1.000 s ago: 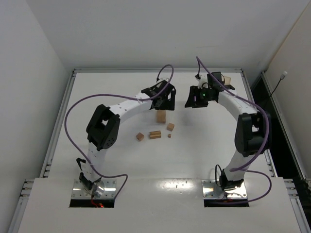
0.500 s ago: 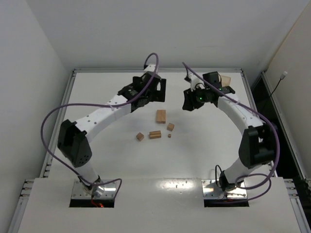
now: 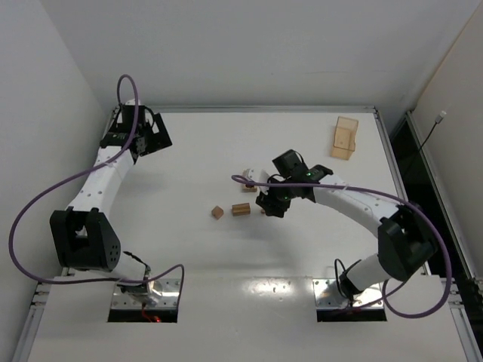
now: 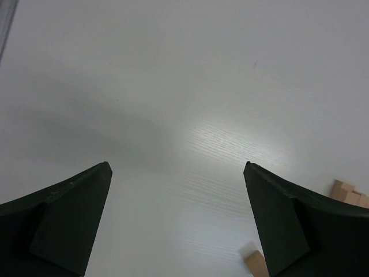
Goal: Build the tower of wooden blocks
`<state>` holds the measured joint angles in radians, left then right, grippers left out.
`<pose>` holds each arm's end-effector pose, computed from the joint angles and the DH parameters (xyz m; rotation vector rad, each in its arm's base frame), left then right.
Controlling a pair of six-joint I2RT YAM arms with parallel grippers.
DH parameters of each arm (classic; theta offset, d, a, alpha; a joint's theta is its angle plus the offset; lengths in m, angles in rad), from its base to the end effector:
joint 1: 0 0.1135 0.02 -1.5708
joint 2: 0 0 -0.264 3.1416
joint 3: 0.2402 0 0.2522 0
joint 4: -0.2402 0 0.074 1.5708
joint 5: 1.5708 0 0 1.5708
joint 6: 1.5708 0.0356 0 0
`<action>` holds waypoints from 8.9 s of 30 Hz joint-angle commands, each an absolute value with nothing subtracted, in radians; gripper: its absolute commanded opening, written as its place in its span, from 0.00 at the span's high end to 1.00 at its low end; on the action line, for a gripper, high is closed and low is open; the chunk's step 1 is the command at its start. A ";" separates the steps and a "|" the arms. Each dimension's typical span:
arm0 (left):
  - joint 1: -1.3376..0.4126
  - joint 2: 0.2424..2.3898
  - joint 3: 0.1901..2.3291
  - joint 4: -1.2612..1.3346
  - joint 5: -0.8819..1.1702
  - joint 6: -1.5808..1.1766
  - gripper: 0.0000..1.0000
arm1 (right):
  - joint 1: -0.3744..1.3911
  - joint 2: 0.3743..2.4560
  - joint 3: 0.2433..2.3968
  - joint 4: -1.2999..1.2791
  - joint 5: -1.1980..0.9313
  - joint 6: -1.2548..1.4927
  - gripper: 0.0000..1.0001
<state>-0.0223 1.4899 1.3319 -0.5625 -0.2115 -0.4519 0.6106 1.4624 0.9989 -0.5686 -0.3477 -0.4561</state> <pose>0.3319 0.0001 0.3256 -0.5902 2.1939 -0.0072 0.2327 0.1777 0.2279 -1.4233 2.1640 0.5081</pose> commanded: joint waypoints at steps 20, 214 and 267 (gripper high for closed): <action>0.051 1.499 1.327 -0.549 0.006 -0.439 0.01 | 0.534 1.836 1.285 -0.497 -0.241 -0.271 0.52; 0.158 1.468 1.295 -0.522 -0.037 -0.488 0.01 | 0.845 1.956 1.443 -0.486 -0.361 -0.014 0.37; 0.167 1.526 1.286 -0.512 -0.008 -0.497 0.01 | 0.877 2.044 1.580 -0.466 -0.068 0.127 1.00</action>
